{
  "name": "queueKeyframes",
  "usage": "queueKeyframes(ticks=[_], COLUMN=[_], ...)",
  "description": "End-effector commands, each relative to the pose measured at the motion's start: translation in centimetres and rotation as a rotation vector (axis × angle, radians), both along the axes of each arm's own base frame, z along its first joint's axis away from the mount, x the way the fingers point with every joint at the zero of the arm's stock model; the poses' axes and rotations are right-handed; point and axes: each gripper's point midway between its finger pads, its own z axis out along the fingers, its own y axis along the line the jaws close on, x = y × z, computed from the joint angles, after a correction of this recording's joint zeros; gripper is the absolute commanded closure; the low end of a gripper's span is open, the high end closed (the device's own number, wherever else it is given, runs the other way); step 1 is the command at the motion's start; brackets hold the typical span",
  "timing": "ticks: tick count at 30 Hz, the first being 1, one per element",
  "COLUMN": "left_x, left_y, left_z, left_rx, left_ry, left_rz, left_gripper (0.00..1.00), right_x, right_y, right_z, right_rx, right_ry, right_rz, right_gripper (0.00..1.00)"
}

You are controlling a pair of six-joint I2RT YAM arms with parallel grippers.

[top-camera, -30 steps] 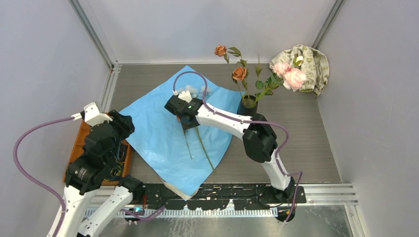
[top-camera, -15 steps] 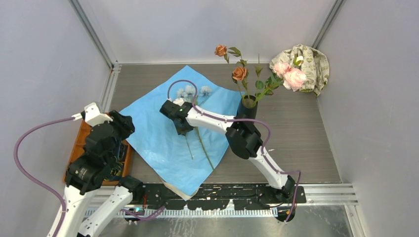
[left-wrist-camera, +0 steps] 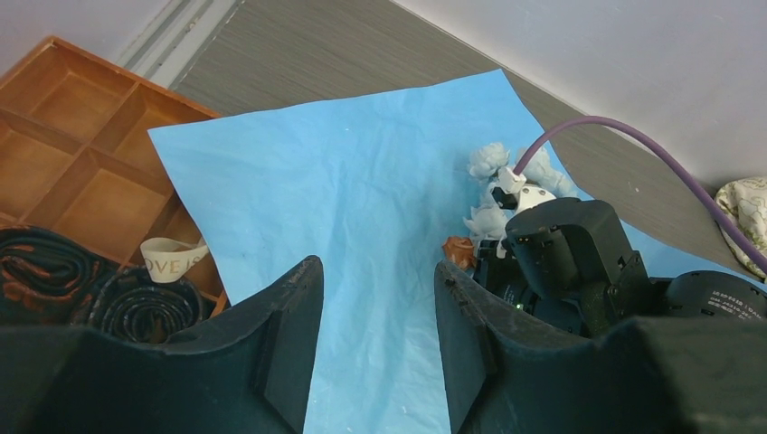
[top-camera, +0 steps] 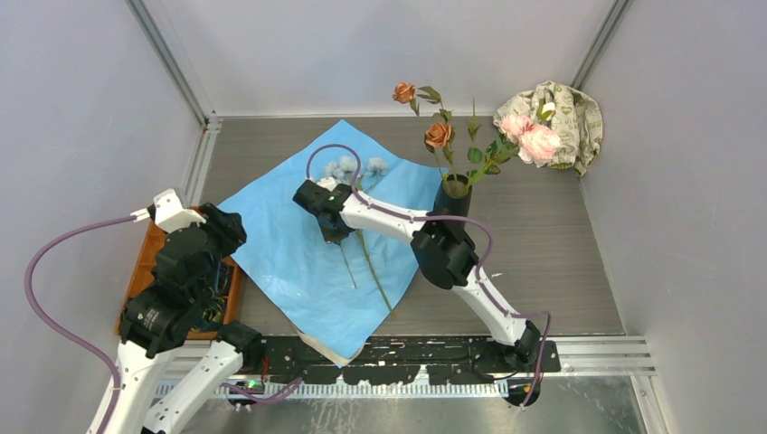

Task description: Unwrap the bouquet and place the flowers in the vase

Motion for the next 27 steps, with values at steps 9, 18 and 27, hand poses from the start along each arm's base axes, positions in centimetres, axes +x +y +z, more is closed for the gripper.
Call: queueKeyframes(ticks=[9, 18, 27], left_x=[-0.5, 0.0, 1.2], left_y=[1.4, 0.6, -1.1], left_z=[1.6, 1.2, 0.5], left_rx=[0.008, -0.007, -0.034], left_ry=[-0.06, -0.05, -0.021], left_rz=[0.055, 0.032, -0.024], left_gripper=[0.5, 0.5, 0.51], right_x=[-1.6, -2.6, -0.3], right_y=[3.0, -3.5, -18.5], right_z=[17.9, 31.8, 40.9], right_rx=[0.36, 0.466, 0.201], right_ry=[-0.196, -0.566, -1.117], right_rz=[0.185, 0.211, -0.222], right_gripper=[0.99, 0.99, 0.99])
